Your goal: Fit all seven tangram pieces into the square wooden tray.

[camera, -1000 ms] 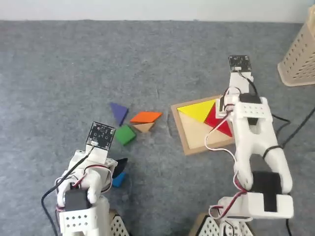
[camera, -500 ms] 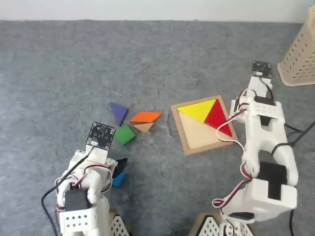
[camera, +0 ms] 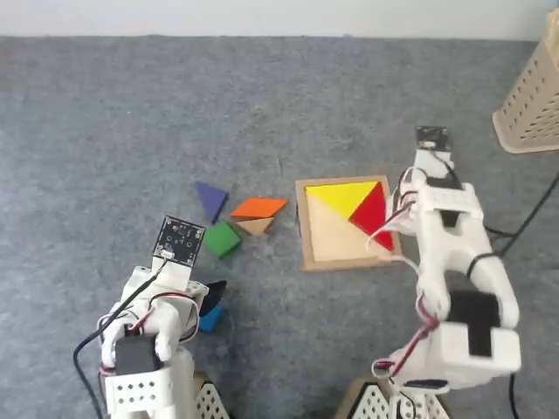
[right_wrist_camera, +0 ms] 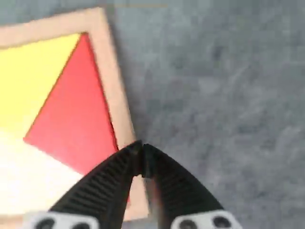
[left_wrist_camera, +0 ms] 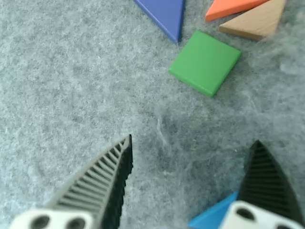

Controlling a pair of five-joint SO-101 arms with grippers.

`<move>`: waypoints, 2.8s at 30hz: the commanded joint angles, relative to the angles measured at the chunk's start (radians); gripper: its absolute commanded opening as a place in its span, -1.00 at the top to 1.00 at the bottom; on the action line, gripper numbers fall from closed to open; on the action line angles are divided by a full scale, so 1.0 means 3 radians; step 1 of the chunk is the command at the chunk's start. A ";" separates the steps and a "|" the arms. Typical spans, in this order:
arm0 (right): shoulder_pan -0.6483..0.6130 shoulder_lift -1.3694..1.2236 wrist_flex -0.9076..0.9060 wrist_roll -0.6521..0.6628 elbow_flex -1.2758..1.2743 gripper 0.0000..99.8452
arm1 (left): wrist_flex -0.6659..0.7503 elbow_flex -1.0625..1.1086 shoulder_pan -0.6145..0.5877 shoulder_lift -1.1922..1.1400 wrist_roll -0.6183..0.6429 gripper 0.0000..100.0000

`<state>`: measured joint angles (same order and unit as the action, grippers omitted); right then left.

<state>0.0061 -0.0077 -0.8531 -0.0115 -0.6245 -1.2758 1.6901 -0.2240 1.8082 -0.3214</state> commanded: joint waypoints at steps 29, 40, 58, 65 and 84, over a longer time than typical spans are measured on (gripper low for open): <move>-0.2156 -0.0401 -0.0049 0.0394 0.1161 0.74 | 0.0000 -0.0018 0.0005 0.0046 -0.0010 0.29; -0.2222 -0.0662 0.0473 0.0619 0.1227 0.72 | 0.0000 -0.0018 0.0005 0.0046 -0.0010 0.29; -0.2386 -0.1102 0.0729 0.1422 0.1412 0.53 | 0.0000 -0.0018 0.0005 0.0046 -0.0010 0.29; -0.2376 -0.1368 0.0386 0.1417 0.1724 0.58 | 0.0000 -0.0018 0.0005 0.0046 -0.0010 0.29; -0.2135 0.0008 -0.0187 0.0731 0.1263 0.92 | 0.0000 -0.0018 0.0005 0.0046 -0.0010 0.29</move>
<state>-0.6567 -0.2041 -0.8930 0.2371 -0.1995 -1.2758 1.6901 -0.2240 1.8082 -0.3214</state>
